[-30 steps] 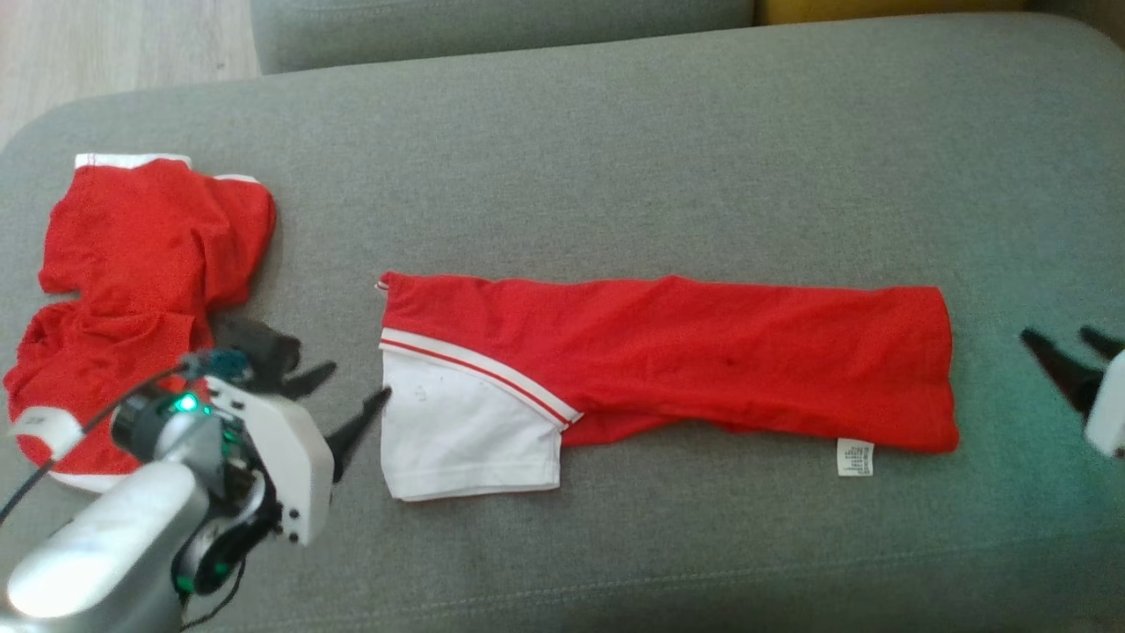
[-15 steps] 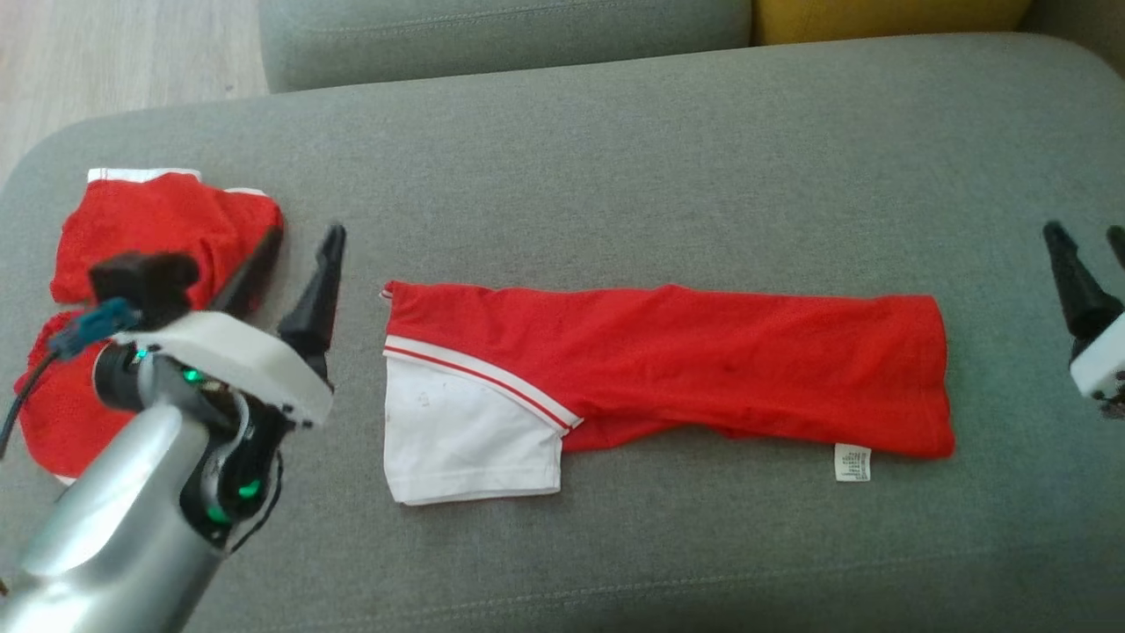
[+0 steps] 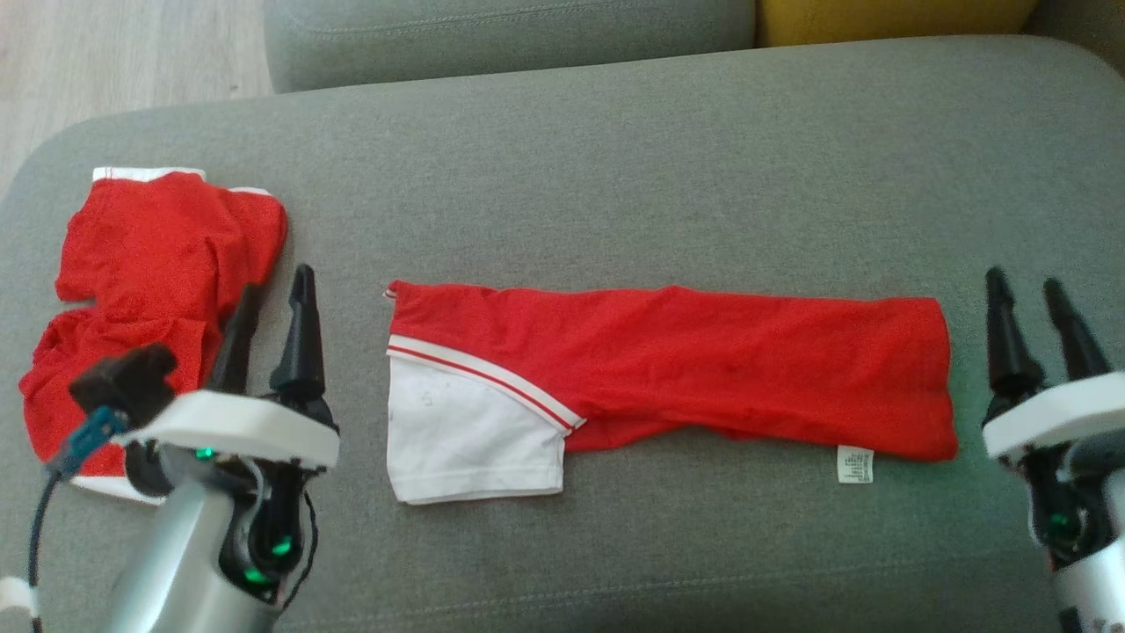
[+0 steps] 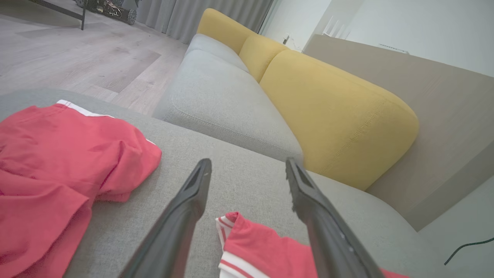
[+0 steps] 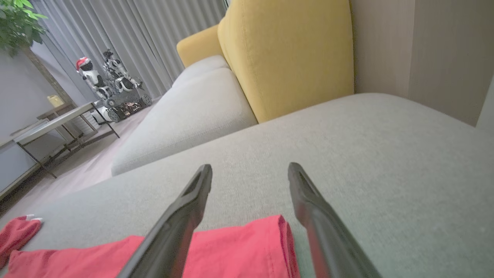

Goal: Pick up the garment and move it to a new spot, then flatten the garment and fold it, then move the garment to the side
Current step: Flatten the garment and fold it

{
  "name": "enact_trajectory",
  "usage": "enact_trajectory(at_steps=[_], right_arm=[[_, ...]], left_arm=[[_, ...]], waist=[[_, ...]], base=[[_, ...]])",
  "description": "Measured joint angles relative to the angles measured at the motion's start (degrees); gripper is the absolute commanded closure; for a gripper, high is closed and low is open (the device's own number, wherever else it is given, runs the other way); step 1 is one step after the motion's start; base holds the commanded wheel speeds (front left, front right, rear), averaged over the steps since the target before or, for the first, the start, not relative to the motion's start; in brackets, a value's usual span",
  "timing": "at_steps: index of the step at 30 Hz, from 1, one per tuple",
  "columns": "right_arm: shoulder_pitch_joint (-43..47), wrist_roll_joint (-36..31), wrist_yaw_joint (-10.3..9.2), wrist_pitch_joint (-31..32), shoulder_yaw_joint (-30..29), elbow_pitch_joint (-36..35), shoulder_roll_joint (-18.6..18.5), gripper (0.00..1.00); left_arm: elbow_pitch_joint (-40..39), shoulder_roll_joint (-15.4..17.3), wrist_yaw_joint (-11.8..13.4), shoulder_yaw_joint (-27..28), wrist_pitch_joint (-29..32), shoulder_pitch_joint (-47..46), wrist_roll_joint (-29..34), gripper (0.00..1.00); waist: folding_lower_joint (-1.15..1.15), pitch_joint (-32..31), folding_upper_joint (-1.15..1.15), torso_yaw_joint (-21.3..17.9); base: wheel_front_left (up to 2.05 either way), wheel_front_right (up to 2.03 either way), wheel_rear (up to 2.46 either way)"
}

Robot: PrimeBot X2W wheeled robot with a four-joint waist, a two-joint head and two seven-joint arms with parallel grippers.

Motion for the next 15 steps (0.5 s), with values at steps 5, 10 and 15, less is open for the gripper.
enact_trajectory(at_steps=[5, 10, 15], right_arm=[[0.77, -2.63, 0.0, 0.03, -1.03, 4.3, 1.93, 0.0], [0.05, -5.13, 0.0, 1.87, -3.69, 10.82, 3.83, 0.0], [-3.22, -6.01, 0.0, 3.03, -4.6, 15.9, 5.91, 0.0]], left_arm=[[0.42, -2.66, -2.99, 2.92, 0.0, 1.92, 4.75, 0.0], [2.14, -3.57, -4.93, 4.31, 0.0, 1.93, 7.06, 0.0], [3.43, -4.56, -6.09, 4.54, 0.0, 1.77, 8.5, 0.0]], waist=[[0.0, 0.6, 0.0, 0.27], [0.0, 1.98, 0.0, 0.4], [0.0, 3.83, 0.0, 0.79]], base=[[0.0, 0.0, 0.0], [0.0, 0.0, 0.0], [0.0, 0.0, 0.0]])
